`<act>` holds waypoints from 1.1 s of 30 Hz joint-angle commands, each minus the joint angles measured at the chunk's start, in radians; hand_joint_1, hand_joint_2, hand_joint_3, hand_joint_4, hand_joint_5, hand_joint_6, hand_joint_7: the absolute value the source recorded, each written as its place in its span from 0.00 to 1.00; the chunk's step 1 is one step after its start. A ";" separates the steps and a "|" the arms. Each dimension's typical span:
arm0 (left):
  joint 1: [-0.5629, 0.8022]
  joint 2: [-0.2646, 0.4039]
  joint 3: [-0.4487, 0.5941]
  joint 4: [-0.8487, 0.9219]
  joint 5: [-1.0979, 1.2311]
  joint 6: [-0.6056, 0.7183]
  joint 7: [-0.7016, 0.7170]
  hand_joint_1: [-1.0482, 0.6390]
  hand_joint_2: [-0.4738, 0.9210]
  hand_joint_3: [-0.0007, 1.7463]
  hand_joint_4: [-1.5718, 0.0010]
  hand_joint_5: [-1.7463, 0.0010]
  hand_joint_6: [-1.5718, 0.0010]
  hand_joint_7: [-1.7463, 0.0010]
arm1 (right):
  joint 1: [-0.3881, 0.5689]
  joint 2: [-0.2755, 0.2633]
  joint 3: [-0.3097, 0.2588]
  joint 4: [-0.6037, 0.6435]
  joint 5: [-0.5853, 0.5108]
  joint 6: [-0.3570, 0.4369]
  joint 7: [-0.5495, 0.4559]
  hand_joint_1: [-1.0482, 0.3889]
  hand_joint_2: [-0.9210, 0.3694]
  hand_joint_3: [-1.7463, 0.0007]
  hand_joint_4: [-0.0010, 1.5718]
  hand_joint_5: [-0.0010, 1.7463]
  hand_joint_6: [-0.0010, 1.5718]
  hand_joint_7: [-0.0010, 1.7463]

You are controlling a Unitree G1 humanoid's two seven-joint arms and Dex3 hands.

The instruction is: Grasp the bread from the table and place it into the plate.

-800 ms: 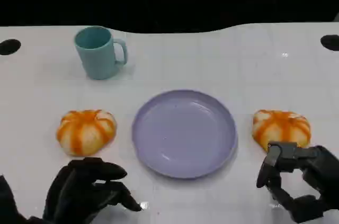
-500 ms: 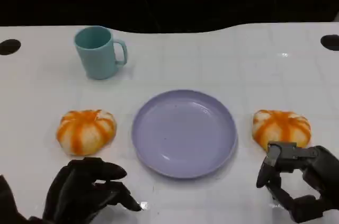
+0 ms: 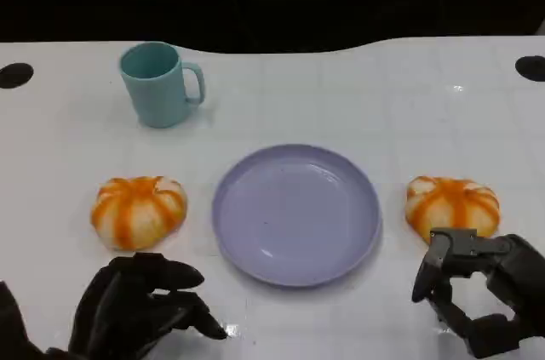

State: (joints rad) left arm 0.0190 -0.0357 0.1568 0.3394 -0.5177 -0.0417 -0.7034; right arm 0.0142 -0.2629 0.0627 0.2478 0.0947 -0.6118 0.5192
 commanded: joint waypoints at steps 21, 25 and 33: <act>-0.009 0.020 0.014 0.021 0.003 -0.012 -0.013 0.07 0.78 0.00 0.00 0.73 0.00 1.00 | -0.005 0.012 -0.029 -0.006 0.009 -0.036 -0.054 0.60 0.28 0.45 0.37 0.79 0.41 0.54; -0.009 0.020 0.016 0.022 0.000 -0.008 -0.012 0.07 0.78 0.00 0.00 0.73 0.00 1.00 | -0.010 0.012 -0.043 -0.018 -0.010 -0.038 -0.084 0.57 0.17 0.60 0.34 0.64 0.35 0.43; -0.005 0.020 0.016 0.017 -0.001 -0.002 -0.010 0.08 0.77 0.00 0.00 0.73 0.00 1.00 | -0.026 -0.022 -0.064 -0.037 -0.140 -0.064 -0.168 0.49 0.00 0.88 0.27 0.38 0.32 0.19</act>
State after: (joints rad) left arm 0.0136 -0.0343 0.1643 0.3549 -0.5177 -0.0445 -0.7048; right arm 0.0014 -0.2570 0.0139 0.2157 -0.0123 -0.6432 0.3772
